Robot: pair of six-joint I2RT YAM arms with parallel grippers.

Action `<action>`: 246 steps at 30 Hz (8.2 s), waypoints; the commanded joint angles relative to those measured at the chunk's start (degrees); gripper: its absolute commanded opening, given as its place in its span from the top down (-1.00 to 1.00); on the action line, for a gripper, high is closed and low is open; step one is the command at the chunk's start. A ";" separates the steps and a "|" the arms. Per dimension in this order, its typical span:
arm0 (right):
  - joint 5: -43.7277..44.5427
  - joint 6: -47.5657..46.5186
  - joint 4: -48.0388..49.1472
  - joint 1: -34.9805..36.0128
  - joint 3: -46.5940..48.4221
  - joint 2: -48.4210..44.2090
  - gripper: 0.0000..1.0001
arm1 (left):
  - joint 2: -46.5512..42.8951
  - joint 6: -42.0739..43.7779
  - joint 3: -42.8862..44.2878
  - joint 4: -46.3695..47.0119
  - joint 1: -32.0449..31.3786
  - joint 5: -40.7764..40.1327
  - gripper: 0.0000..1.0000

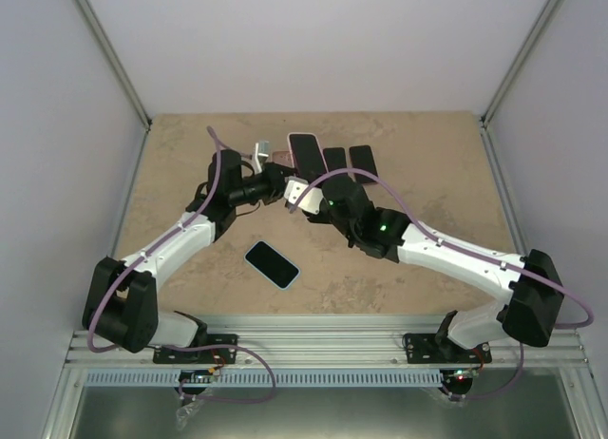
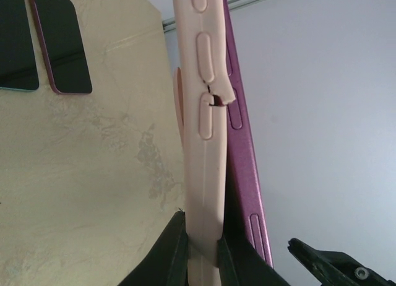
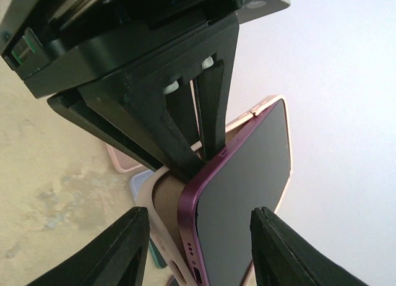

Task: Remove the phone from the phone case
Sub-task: Remove the phone case from the phone, then place the phone case at the center of the board, then place the phone at the center of the board.

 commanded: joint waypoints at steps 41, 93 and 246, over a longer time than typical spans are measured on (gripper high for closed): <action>7.14 -12.84 18.16 -2.15 -4.01 1.75 0.75 | -1.61 -3.77 -3.39 10.53 -0.11 5.22 1.00; -22.69 13.91 -12.58 -20.33 6.15 -14.17 0.99 | -0.15 7.86 -15.40 -4.35 3.63 -4.22 1.00; 8.46 -55.29 47.17 2.68 -17.80 -7.74 0.94 | 4.04 -25.08 3.96 26.11 -0.78 -0.91 0.90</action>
